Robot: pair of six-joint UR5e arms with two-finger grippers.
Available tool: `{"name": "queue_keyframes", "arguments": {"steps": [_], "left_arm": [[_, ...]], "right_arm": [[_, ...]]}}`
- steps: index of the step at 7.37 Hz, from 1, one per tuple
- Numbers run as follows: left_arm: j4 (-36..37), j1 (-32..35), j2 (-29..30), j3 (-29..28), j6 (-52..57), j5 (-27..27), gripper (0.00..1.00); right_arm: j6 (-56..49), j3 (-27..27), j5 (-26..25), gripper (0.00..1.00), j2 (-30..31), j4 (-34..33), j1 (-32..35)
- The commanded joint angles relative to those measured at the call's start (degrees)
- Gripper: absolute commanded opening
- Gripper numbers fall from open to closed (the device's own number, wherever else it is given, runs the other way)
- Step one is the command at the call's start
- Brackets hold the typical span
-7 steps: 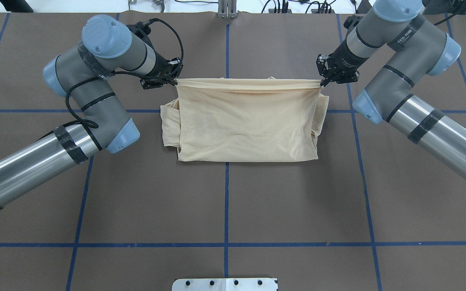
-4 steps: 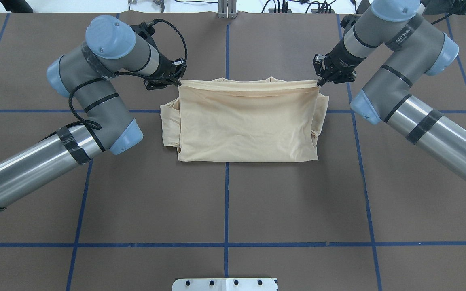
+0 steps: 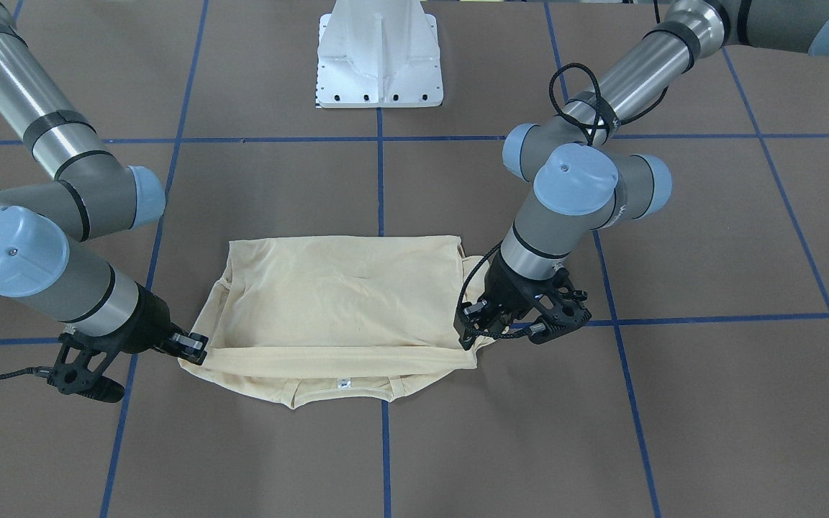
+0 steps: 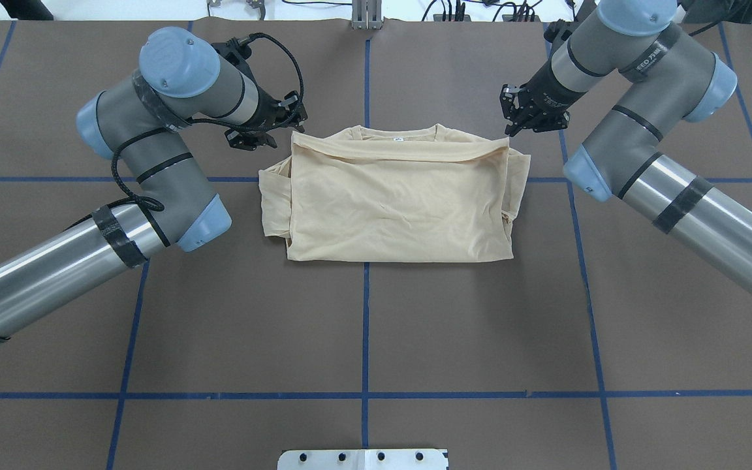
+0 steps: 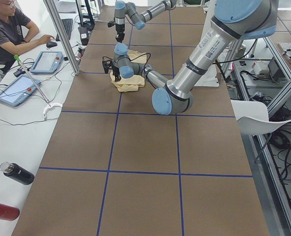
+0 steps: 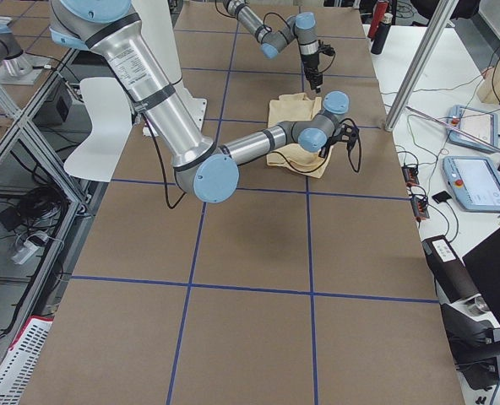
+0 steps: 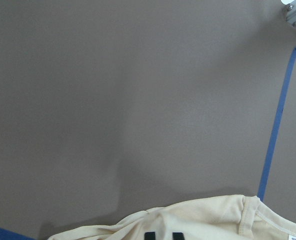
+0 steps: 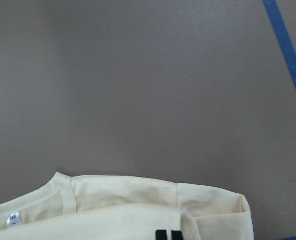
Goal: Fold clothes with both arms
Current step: 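Open both grippers and raise them off the folded shirt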
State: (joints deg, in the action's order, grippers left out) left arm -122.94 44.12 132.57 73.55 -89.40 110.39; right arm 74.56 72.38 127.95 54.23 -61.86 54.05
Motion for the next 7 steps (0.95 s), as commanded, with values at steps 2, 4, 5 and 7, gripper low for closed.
{"name": "queue_keyframes", "arguments": {"steps": [2, 4, 5, 7], "left_arm": [[0.5, 0.08, -0.64, 1.33, 0.1, 0.0, 0.99], [1.03, 0.17, -2.22, 4.49, 0.02, 0.09, 0.99], [1.12, 0.17, -2.32, 4.94, -0.24, 0.0, 0.99], [2.0, 0.09, -2.14, 6.08, -0.42, -0.09, 0.99]], "right_arm": [[-1.61, 0.3, -1.04, 1.0, 0.6, 1.12, -0.27], [1.71, 7.29, -1.48, 1.0, 5.06, 2.98, -3.15], [4.51, 11.25, -1.82, 1.0, 8.31, 2.89, -4.64], [4.98, 16.45, -5.5, 1.0, 13.24, 2.98, -9.03]]}}
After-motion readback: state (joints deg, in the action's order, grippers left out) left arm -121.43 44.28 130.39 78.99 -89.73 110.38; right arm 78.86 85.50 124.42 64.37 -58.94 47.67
